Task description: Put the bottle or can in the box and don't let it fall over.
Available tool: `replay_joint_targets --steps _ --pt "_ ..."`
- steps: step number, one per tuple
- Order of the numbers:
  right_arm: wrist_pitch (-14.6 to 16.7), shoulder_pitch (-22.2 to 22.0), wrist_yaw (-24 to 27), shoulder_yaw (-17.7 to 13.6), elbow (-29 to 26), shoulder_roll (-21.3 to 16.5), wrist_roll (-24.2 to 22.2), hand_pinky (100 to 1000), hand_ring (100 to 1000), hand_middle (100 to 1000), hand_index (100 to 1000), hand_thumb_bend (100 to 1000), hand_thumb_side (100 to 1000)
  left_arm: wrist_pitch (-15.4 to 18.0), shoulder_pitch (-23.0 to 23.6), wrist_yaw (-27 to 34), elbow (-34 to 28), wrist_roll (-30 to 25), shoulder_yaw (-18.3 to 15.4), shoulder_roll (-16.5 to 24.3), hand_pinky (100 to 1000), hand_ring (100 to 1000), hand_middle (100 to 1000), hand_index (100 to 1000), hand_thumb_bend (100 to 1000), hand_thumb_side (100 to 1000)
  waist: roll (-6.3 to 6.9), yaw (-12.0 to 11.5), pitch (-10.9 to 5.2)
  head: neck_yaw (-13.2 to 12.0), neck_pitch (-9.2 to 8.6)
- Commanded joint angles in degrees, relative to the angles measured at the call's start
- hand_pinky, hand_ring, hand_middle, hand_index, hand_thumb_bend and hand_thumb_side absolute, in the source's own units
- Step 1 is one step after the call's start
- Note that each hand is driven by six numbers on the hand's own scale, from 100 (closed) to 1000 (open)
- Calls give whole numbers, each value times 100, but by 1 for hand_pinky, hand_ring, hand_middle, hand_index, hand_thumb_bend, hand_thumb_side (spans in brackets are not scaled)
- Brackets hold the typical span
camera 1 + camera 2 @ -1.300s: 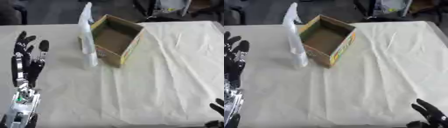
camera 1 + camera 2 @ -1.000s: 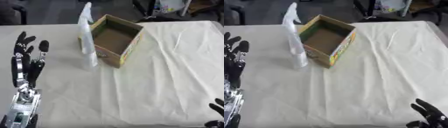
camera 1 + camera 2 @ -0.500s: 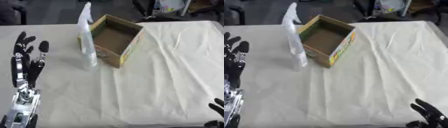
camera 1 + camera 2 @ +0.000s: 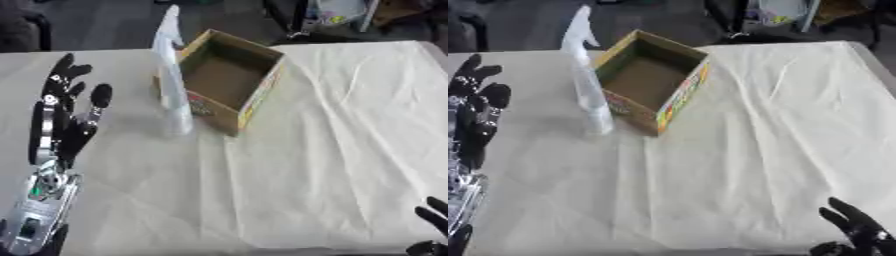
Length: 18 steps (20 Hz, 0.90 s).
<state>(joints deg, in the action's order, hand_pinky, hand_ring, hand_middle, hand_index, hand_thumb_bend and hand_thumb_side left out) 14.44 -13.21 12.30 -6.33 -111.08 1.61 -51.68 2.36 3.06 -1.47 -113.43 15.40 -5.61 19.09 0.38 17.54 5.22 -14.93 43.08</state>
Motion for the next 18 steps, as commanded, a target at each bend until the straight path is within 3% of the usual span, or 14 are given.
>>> replay_joint_targets --steps 1,12,18 --pt "62 5 -35 9 -87 -90 -29 659 1000 1000 1000 100 470 -155 -137 265 -117 -110 130 349 945 1000 762 959 728 639 8 12 -37 32 -90" --pt "68 -4 -56 32 -75 -99 -29 659 1000 1000 1000 100 470 -700 -717 772 -82 -74 352 754 944 1000 763 959 729 625 6 52 -55 23 -96" --pt "69 -21 -57 40 -72 -98 -29 659 1000 1000 1000 100 470 -778 -1022 870 158 -8 413 905 945 1000 765 958 744 604 -4 55 -69 7 -90"
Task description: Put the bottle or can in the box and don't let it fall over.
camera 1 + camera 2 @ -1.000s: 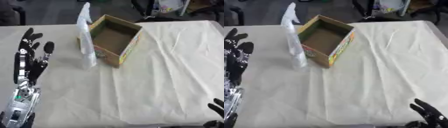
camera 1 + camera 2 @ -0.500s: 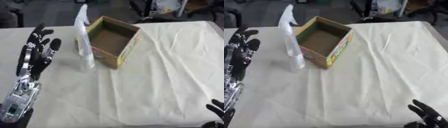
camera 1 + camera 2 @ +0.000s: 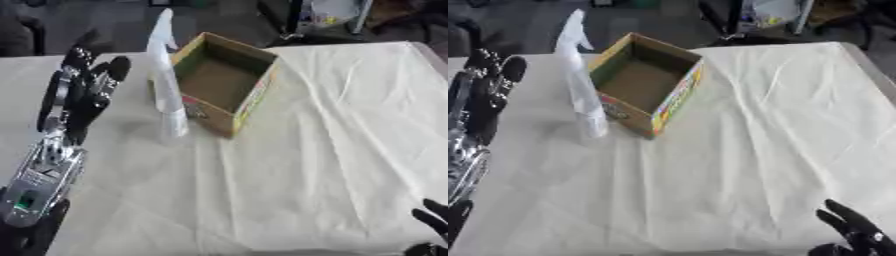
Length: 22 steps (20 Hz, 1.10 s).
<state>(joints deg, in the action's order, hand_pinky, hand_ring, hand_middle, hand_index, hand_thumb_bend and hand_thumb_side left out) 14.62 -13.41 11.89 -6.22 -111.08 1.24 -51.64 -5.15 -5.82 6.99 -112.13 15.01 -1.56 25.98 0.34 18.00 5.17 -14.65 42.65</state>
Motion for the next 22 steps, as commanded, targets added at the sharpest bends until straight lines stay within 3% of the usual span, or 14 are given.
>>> replay_joint_targets --steps 1,12,22 --pt "52 -2 -19 31 -71 -61 -33 659 1000 1000 1000 100 470 -25 -183 18 68 36 20 240 945 1000 765 958 744 603 -1 9 -64 -25 -45" --pt "54 0 -34 47 -59 -58 -33 659 1000 1000 1000 100 470 -271 -558 -570 366 -180 295 453 940 1000 765 959 736 510 -2 38 -65 -59 -21" --pt "47 3 -25 57 -53 -68 -33 659 1000 1000 1000 100 470 -567 -834 -889 545 -526 584 537 936 1000 760 961 737 512 2 71 -74 -89 -14"
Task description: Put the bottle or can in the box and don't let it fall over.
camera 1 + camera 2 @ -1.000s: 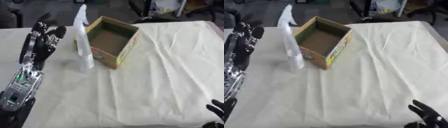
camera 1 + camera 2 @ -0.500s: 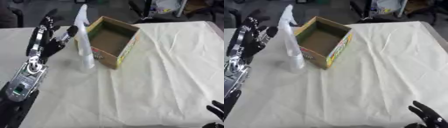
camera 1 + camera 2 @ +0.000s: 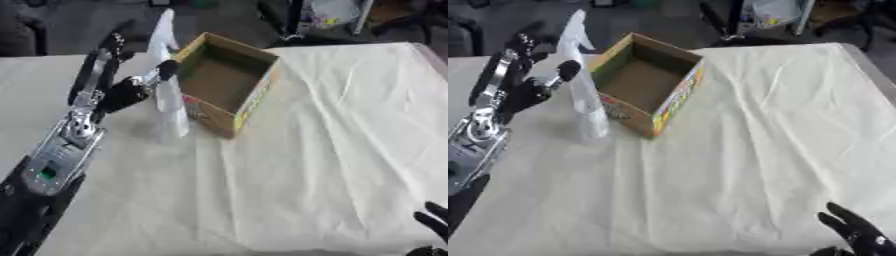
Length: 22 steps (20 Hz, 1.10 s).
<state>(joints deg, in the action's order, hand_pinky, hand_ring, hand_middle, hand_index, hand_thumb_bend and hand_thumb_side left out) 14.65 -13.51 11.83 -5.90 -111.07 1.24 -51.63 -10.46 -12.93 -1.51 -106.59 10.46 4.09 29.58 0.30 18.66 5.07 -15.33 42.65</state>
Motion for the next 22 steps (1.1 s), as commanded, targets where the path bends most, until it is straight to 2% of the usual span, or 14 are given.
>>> replay_joint_targets --steps 1,22 --pt "44 13 -21 26 -52 -66 -34 661 1000 1000 1000 100 470 -48 -156 -28 31 -98 37 175 936 1000 759 961 738 514 7 6 -63 -22 -12" --pt "57 14 -69 66 -33 -23 -34 662 1000 1000 1000 100 470 2 -746 179 815 -169 180 186 937 1000 759 961 730 515 -19 48 -16 -58 -31"
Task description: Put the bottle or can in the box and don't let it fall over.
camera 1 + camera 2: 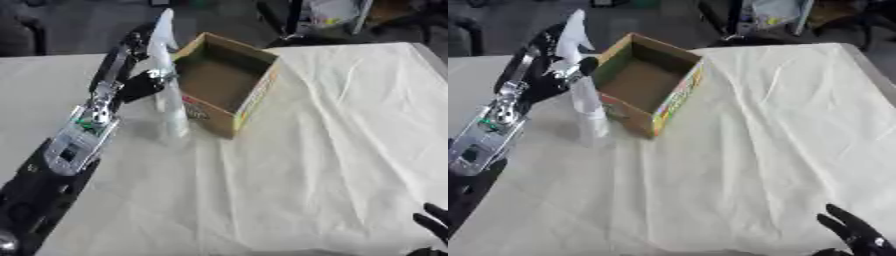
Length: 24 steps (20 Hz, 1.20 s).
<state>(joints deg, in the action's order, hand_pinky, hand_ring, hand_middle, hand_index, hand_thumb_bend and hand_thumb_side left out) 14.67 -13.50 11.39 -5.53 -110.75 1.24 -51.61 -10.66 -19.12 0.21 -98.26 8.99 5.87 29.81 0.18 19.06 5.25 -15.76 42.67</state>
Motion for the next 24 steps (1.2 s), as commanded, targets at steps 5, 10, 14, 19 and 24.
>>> replay_joint_targets --steps 5,10,14,19,24 --pt "63 9 -32 42 -67 -15 -35 662 1000 1000 1000 100 470 27 -213 -38 69 -74 45 191 935 1000 754 960 728 517 -18 18 -24 -29 -46" --pt "67 6 -28 53 -69 -16 -35 663 1000 1000 1000 100 470 58 -291 -39 168 -154 88 209 936 1000 754 960 725 517 -23 33 -21 -37 -56" --pt "69 4 -35 54 -67 -10 -35 663 1000 1000 1000 100 470 90 -339 8 220 -191 99 217 936 1000 753 960 724 518 -27 45 -18 -44 -55" --pt "67 10 -35 54 -60 -11 -35 664 1000 1000 1000 100 470 111 -384 67 236 -200 90 243 936 1000 752 960 721 518 -24 54 -19 -49 -57" --pt "65 11 -34 54 -57 -10 -35 664 1000 1000 1000 100 470 110 -414 120 248 -202 85 264 936 1000 752 960 720 523 -25 60 -19 -54 -60"
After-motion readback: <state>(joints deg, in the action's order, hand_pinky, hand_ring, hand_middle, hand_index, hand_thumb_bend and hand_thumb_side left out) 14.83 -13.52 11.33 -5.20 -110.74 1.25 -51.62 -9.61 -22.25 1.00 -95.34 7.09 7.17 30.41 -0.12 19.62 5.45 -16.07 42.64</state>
